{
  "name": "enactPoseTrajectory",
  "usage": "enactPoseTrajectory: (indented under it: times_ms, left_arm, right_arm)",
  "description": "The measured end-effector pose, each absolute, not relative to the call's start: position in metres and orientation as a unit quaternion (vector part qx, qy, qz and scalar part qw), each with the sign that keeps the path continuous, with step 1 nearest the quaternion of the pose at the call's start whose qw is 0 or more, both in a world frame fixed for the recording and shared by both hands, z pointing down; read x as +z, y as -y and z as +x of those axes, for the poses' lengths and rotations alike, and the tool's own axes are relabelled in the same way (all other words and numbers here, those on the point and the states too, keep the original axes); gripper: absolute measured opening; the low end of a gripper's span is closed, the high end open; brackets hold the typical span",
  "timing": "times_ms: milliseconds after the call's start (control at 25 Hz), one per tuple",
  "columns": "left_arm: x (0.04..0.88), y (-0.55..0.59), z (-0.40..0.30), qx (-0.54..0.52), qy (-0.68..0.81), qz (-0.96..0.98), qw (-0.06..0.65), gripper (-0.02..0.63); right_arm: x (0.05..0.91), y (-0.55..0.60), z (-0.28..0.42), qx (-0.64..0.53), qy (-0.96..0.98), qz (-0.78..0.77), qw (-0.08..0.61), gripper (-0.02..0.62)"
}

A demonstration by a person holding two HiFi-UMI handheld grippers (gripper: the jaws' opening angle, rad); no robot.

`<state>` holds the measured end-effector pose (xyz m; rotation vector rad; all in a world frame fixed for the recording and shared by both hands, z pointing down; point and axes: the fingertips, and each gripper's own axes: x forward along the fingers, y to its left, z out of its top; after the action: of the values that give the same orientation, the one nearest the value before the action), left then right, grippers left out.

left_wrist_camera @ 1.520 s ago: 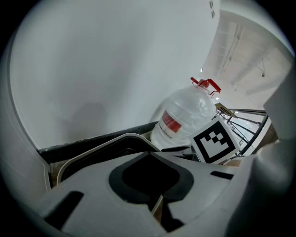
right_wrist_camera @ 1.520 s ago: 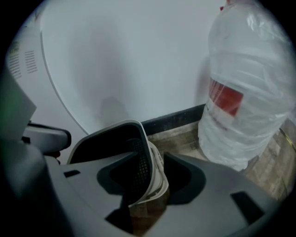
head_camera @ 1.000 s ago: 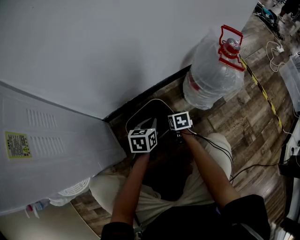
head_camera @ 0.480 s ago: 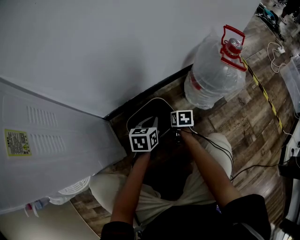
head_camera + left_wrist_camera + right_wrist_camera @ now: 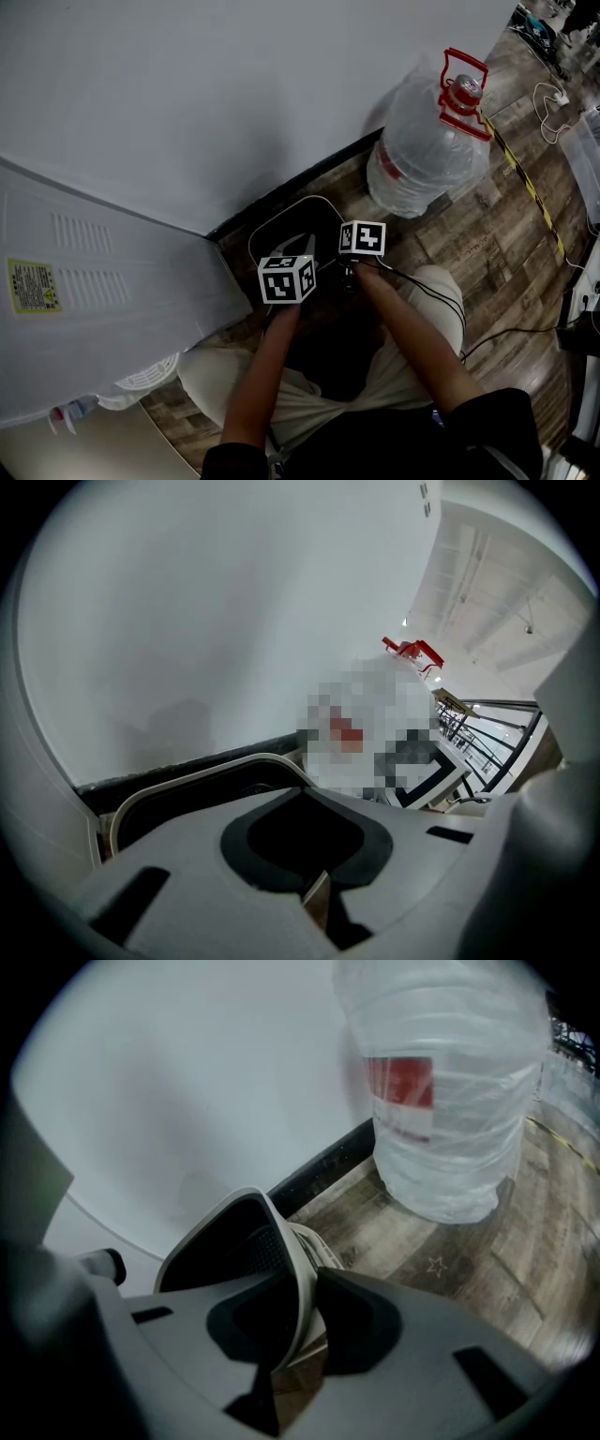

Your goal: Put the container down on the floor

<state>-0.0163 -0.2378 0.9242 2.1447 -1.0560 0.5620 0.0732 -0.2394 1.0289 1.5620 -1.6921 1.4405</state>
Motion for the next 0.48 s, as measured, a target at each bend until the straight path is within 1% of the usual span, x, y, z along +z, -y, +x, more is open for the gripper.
enactPoseTrajectory:
  times_ms: [240,480]
  left_arm:
    - [0.9259,0.2365,-0.0153,0.218,0.404,0.822,0.337,0.014]
    - [0.9257,0.2366,-0.0150,0.218,0.403,0.823,0.337,0.014]
  right_arm:
    - [1.0292,0.2366,0.0758,0.523,0.592,0.578,0.203,0.083]
    - [1.0288,0.2366,0.0755,0.510,0.602,0.575,0.219,0.083]
